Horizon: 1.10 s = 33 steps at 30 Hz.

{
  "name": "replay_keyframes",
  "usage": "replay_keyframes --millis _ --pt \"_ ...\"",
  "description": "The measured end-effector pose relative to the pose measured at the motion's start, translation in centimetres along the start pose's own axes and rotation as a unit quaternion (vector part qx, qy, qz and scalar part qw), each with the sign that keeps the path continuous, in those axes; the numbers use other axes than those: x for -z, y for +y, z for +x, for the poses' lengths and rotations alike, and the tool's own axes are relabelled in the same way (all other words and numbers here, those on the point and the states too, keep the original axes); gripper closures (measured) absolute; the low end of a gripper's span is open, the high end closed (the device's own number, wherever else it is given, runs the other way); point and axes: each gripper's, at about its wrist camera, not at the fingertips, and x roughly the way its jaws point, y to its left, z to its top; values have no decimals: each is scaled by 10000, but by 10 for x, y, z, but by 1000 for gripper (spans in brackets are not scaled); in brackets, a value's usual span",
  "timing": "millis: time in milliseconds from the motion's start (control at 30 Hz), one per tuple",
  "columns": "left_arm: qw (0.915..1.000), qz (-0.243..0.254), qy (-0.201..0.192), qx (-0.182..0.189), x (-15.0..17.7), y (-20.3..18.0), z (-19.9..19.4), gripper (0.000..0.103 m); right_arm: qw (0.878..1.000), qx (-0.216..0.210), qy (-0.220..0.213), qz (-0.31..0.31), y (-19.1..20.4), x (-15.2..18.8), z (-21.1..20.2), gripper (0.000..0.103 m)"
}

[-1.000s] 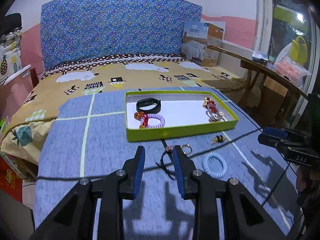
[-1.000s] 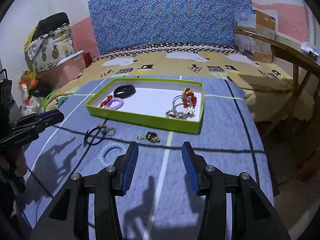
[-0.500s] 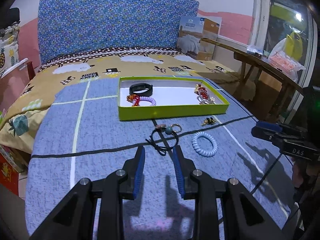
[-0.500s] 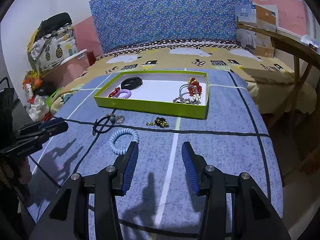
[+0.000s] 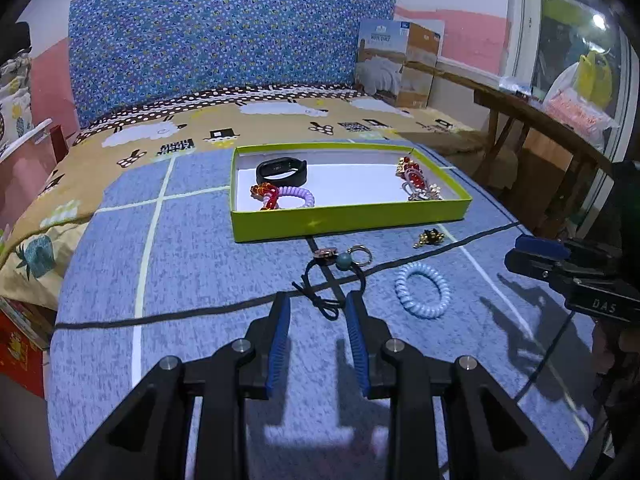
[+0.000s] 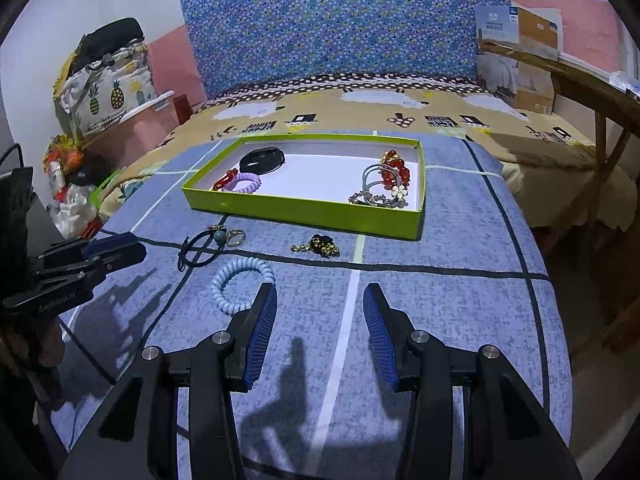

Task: Organize jewelry
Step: 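Close the left tool on the black cord while the right tool grips the gold charm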

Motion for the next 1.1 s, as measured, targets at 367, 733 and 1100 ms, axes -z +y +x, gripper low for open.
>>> replay_keyframes --millis 367,733,1100 --pt "9992 233 329 -12 -19 -2 38 73 9995 41 189 -235 1 -16 30 57" --pt "9967 371 718 -49 -25 -1 72 73 9981 10 465 -401 -1 -31 72 57" --pt "9951 641 746 -89 -27 -12 76 85 9961 -71 740 -474 -2 -38 93 57"
